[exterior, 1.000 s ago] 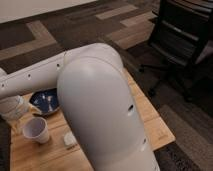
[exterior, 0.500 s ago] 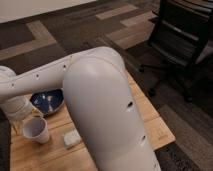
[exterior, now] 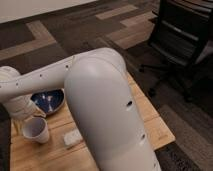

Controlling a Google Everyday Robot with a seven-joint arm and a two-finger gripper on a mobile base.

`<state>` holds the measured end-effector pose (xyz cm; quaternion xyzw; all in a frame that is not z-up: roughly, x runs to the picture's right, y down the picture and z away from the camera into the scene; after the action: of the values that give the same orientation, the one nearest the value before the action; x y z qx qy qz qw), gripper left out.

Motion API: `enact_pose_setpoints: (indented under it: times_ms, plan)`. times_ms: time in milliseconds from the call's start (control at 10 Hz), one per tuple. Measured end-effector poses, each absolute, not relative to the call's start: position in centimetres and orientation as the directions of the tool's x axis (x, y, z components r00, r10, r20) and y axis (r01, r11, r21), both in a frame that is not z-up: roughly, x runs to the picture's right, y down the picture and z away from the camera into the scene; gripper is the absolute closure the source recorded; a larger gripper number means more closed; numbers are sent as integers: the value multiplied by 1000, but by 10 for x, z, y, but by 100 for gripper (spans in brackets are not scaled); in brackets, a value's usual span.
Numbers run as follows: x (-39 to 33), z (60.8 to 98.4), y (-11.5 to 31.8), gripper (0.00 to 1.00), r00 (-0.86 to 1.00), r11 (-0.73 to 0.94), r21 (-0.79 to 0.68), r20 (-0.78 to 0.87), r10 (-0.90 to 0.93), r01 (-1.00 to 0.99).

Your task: Pick up the ceramic cup

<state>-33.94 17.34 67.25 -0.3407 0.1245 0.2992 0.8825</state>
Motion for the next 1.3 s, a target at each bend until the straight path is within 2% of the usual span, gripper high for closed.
enact_pose_setpoints:
  times_ms: [400,900,1000,1300]
  plan:
    - [-339,673,178,37,789,589,-525,-424,444,-614]
    - [-330,670,155,97,726,556,-467,-461,511,-688]
    - [-328,666,147,100,712,553,-450,-466,525,-701]
    - [-329,638,115,100,665,503,-435,-487,566,-747]
